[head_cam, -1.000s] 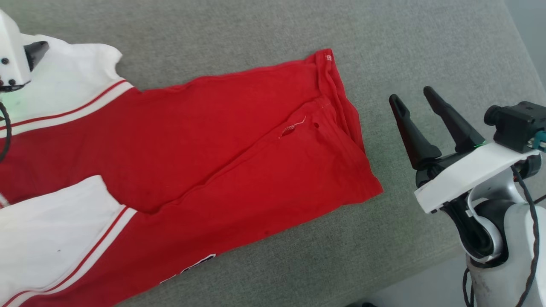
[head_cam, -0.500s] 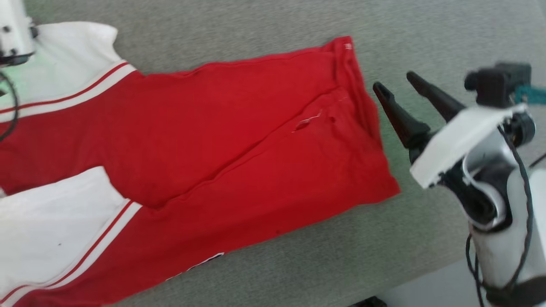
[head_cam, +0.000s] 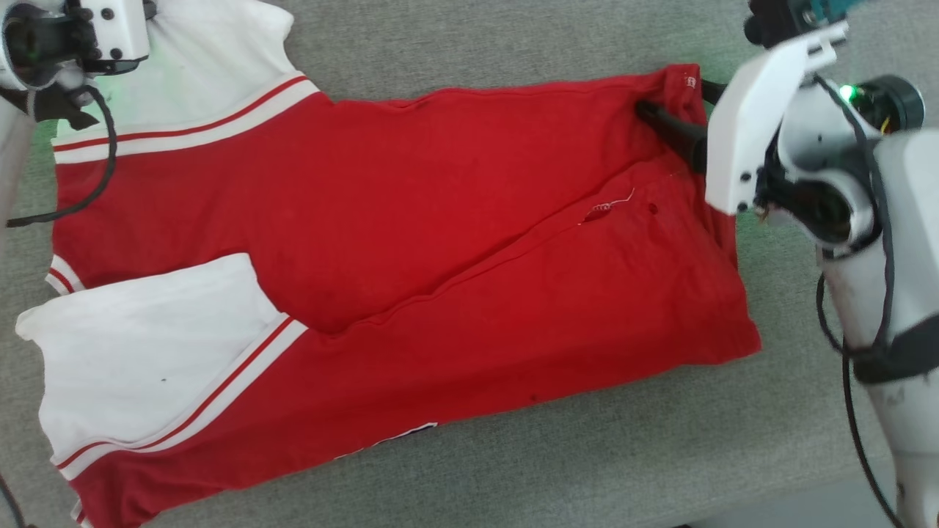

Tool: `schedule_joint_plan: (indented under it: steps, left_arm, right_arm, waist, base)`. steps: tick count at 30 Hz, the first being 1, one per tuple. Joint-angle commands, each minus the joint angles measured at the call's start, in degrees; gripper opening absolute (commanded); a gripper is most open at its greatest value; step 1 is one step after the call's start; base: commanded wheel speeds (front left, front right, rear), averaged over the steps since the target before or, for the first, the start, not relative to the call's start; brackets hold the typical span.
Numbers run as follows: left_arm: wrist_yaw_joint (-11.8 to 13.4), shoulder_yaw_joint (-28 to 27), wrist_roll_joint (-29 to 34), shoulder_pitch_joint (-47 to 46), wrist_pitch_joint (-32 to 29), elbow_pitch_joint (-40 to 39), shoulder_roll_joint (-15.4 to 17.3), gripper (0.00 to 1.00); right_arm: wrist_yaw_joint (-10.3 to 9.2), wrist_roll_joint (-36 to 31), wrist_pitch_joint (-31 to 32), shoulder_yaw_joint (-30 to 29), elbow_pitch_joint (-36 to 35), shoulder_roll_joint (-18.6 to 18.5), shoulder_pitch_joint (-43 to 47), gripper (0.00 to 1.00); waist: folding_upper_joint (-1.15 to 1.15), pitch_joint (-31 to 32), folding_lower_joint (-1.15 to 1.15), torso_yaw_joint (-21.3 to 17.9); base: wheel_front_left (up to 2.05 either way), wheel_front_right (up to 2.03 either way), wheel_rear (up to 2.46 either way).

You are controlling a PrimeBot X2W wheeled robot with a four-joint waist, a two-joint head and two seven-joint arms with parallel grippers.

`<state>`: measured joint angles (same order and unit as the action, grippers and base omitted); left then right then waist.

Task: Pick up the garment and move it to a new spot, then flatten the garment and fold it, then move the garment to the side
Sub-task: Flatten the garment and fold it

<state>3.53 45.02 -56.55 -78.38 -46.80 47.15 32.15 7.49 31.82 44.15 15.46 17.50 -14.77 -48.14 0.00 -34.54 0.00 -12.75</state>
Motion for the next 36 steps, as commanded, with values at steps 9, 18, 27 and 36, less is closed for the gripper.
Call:
schedule_joint_plan:
  steps: [9, 18, 27, 36]
  left_arm:
    - [-1.81, 1.47, -0.02, 2.90, 2.75, 4.70, -3.28, 0.00]
    - [-3.33, 0.53, -0.96, -0.13, 2.95, 4.36, -3.54, 0.00]
    - [-2.61, 1.87, -0.40, 1.59, -0.44, -3.59, -0.87, 0.00]
    - [2.77, 1.87, -1.82, 8.45, -4.45, -20.67, 5.47, 0.00]
  right_arm:
    - [0.01, 4.79, 10.63, 7.55, 7.28, -2.68, -3.90, 0.00]
    - [0.00, 6.38, 7.54, 5.54, 2.83, -7.39, -3.10, 0.00]
    - [0.00, 7.09, 5.75, 3.02, -5.29, -11.44, 2.40, 0.00]
    - [-0.01, 6.85, 9.89, -0.94, -15.10, -14.35, 10.25, 0.00]
  waist:
    - [0.00, 1.23, 0.00, 2.94]
    - [0.00, 5.33, 0.00, 5.39]
    - [0.00, 10.05, 0.00, 7.97]
    - [0.00, 12.95, 0.00, 9.69]
  base:
    - [0.00, 0.00, 0.00]
    - [0.00, 0.00, 0.00]
    - [0.00, 0.00, 0.00]
    - [0.00, 0.00, 0.00]
